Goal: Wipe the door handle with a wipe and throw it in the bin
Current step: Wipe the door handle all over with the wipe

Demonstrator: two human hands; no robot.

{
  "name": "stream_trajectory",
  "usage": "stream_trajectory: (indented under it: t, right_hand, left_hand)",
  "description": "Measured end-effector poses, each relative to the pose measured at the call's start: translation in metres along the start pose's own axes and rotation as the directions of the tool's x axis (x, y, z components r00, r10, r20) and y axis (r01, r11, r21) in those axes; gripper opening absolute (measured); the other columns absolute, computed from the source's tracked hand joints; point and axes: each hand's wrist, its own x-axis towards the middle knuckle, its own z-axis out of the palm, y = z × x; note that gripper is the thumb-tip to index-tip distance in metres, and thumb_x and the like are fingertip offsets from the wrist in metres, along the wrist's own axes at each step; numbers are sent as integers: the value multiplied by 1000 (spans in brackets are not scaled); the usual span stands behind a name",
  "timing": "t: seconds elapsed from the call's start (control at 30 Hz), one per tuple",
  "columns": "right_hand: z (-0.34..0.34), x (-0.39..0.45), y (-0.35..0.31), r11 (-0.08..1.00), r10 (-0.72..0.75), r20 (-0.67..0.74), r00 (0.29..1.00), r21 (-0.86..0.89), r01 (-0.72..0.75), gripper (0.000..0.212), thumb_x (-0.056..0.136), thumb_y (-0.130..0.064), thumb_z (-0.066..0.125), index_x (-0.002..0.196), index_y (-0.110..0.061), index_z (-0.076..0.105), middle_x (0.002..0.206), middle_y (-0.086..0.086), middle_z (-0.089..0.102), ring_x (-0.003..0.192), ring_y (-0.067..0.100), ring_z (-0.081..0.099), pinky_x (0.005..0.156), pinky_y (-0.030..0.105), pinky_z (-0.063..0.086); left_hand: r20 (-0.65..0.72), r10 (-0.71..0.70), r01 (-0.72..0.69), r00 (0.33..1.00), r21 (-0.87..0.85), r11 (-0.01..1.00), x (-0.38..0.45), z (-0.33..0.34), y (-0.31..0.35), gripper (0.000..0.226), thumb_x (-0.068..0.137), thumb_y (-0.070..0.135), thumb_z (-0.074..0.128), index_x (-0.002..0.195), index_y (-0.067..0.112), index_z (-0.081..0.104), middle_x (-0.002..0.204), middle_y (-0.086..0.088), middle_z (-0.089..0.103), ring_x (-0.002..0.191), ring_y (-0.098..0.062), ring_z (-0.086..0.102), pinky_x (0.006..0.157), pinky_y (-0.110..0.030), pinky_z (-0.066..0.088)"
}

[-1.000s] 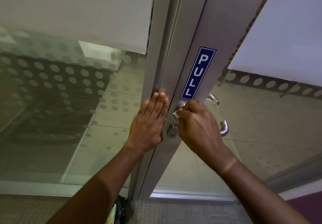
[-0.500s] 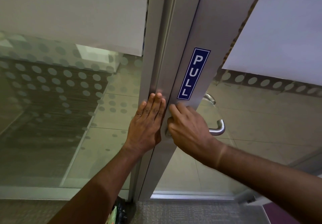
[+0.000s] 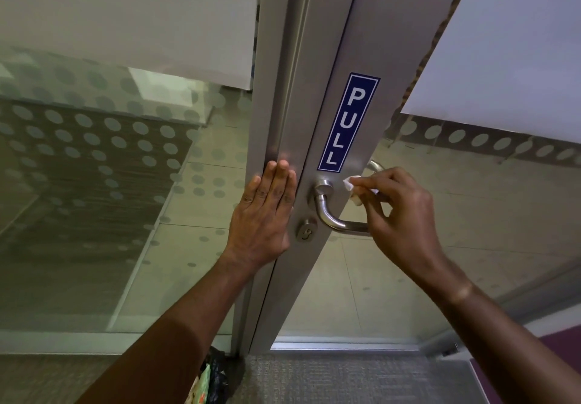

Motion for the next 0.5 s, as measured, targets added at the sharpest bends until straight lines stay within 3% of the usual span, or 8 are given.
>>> stream_trajectory:
  t: [0.1, 0.2, 0.3, 0.4, 0.5]
  right_hand:
    - [9, 0, 0, 999, -54, -58, 997, -4, 54, 24, 87, -17, 65, 110, -12, 71, 96, 3, 63, 84, 3, 53, 78, 4, 44]
    - [18, 0, -4, 988, -140, -21, 990, -71, 138, 33, 90, -27, 55, 115, -8, 67, 104, 10, 64, 100, 19, 61, 89, 29, 55]
    - [27, 2, -11, 975, -182, 32, 983, -124, 185, 30, 96, -25, 51, 114, -6, 67, 107, 11, 63, 104, 26, 60, 89, 26, 53]
    - [33, 4, -17, 907, -234, 101, 967, -334, 254, 30, 87, -16, 64, 115, -4, 66, 106, 17, 64, 104, 34, 60, 83, 46, 57]
    - [32, 6, -17, 835, -209, 231, 950, -464, 297, 48, 77, -19, 78, 120, -3, 63, 110, 20, 63, 109, 37, 60, 86, 49, 54]
  left_hand:
    - [-8, 6, -6, 1000, 1, 1000, 0, 0, -1, 106, 78, 14, 60, 152, 6, -16, 160, -11, -27, 149, -23, -19, 122, -38, -9]
    - [-15, 18, -18, 1000, -3, 1000, 0, 0, -2, 101, 81, 16, 55, 152, 6, -17, 159, -10, -28, 149, -22, -20, 122, -37, -10]
    - [-30, 21, -21, 999, -2, 1000, 0, 2, -3, 94, 86, 19, 49, 152, 7, -17, 160, -10, -28, 149, -22, -19, 121, -36, -10]
    - [-36, 21, -22, 999, -7, 1000, -1, 3, -2, 94, 85, 20, 48, 152, 7, -16, 160, -10, -27, 149, -22, -19, 121, -36, -10]
    - [-40, 19, -20, 999, -17, 1000, 0, 4, -3, 92, 86, 21, 45, 152, 7, -17, 160, -9, -27, 149, -21, -19, 121, -36, -10]
